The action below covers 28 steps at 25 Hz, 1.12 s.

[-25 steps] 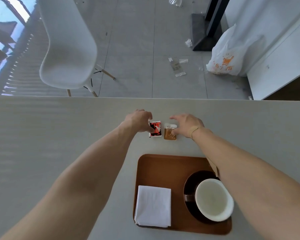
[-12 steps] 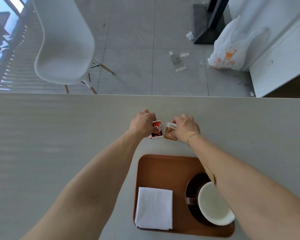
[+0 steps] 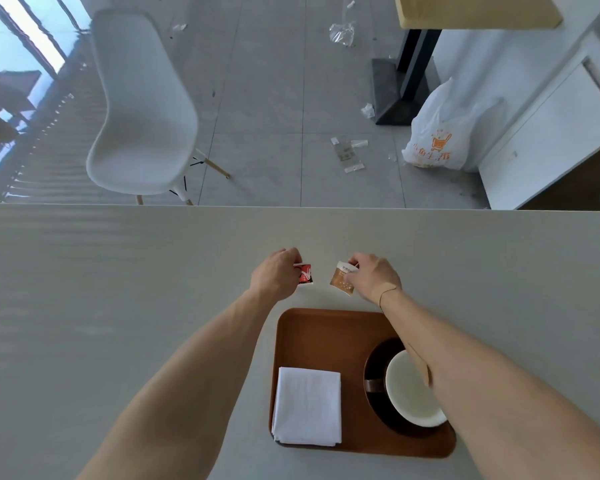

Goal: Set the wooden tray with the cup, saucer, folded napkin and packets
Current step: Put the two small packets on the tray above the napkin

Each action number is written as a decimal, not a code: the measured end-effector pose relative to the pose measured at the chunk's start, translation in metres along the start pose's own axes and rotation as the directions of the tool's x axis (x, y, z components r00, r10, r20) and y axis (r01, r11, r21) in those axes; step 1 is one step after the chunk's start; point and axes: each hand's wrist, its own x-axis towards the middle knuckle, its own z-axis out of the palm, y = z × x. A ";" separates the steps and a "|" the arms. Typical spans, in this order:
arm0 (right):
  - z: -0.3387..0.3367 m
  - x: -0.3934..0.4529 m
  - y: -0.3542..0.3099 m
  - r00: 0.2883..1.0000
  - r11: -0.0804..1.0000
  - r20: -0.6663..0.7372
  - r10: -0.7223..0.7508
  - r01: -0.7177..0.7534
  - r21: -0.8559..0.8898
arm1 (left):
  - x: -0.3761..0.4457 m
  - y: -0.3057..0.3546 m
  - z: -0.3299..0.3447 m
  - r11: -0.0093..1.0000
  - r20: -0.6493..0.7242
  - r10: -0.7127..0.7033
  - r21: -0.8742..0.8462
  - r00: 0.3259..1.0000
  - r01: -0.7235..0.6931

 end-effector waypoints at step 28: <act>0.052 -0.090 0.017 0.986 0.986 0.123 -0.113 0.126 -0.109 | -0.100 -0.031 0.040 0.996 0.079 0.092 0.002 0.993 -0.092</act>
